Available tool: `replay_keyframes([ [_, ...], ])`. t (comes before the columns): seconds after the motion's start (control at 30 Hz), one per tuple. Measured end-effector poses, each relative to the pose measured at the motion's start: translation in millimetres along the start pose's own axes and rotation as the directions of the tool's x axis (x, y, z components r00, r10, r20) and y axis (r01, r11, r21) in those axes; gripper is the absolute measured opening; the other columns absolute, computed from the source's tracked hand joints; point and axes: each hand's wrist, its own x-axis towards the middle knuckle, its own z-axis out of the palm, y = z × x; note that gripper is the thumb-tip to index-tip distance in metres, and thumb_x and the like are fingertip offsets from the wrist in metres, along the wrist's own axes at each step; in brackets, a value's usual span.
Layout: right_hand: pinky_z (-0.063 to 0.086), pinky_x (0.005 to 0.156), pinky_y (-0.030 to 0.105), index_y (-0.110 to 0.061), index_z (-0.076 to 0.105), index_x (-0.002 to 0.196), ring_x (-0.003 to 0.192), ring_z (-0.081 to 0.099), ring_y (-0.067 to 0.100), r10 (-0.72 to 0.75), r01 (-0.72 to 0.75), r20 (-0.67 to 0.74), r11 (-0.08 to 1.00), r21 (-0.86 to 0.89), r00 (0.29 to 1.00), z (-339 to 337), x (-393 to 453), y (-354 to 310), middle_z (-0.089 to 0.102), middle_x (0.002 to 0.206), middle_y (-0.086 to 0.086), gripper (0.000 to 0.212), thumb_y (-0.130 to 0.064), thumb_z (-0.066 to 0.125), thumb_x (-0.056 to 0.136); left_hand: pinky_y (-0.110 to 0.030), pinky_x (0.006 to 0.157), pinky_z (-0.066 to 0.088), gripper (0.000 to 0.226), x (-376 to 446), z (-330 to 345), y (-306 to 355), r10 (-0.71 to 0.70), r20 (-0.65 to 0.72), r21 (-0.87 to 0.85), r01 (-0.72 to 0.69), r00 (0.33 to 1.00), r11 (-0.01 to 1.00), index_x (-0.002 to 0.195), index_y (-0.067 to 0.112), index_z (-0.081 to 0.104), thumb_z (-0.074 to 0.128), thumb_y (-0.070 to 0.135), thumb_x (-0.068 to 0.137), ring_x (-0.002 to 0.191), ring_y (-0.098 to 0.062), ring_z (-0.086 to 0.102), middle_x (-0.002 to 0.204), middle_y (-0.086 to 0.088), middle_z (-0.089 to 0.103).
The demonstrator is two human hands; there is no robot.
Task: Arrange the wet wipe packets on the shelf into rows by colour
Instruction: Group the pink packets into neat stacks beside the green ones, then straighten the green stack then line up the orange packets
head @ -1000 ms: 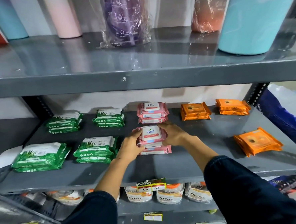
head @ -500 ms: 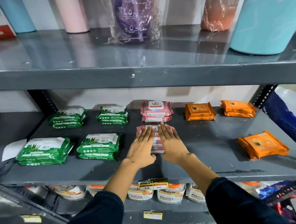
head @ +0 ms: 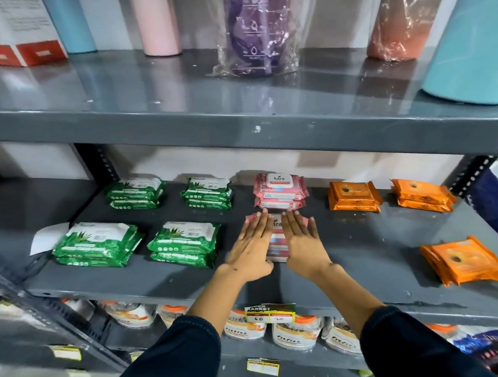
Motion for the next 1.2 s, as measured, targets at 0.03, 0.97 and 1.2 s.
replay_keyframes([
  [0.03, -0.008, 0.119, 0.046, -0.007, -0.008, 0.149, 0.148, -0.011, 0.026, -0.003, 0.003, -0.033, 1.0, 0.009, 0.999, -3.0, 0.9, -6.2, -0.01, 0.16, 0.009, 0.084, -0.029, 0.049, 0.091, -0.034, 0.12, -0.009, 0.094, -3.2, -4.6, -4.9, -0.021, -0.06, -0.038, 0.018, 0.998, 0.999, 0.147, 0.007, -0.008, 0.058, 0.026, 0.083, 0.145, -0.021, -0.016, 0.158, -0.01, -0.015],
  [0.97, -0.002, 0.122, 0.041, -0.012, -0.007, 0.15, 0.148, -0.009, 0.026, -0.168, 0.166, 0.028, 0.985, 0.04, 0.985, 39.9, 15.3, -181.8, -0.009, 0.16, 0.012, 0.081, 0.001, 0.041, 0.087, -0.039, 0.119, -0.007, 0.069, -113.9, -16.9, -164.0, -0.214, -0.085, 0.1, 0.222, 0.973, 0.97, 0.148, 0.017, -0.006, 0.038, 0.022, 0.094, 0.147, -0.022, -0.009, 0.159, -0.003, -0.006],
  [1.2, 0.001, 0.123, 0.041, -0.01, -0.003, 0.15, 0.149, -0.003, 0.023, -0.123, 0.131, -0.079, 0.986, 0.106, 0.989, 22.8, 14.3, -170.6, -0.002, 0.161, 0.009, 0.078, -0.007, 0.047, 0.09, -0.039, 0.119, -0.006, 0.066, -100.5, -28.6, -151.0, -0.154, -0.203, 0.028, 0.163, 0.967, 0.986, 0.148, 0.014, 0.001, 0.037, 0.02, 0.093, 0.147, -0.022, -0.004, 0.159, -0.005, 0.0],
])
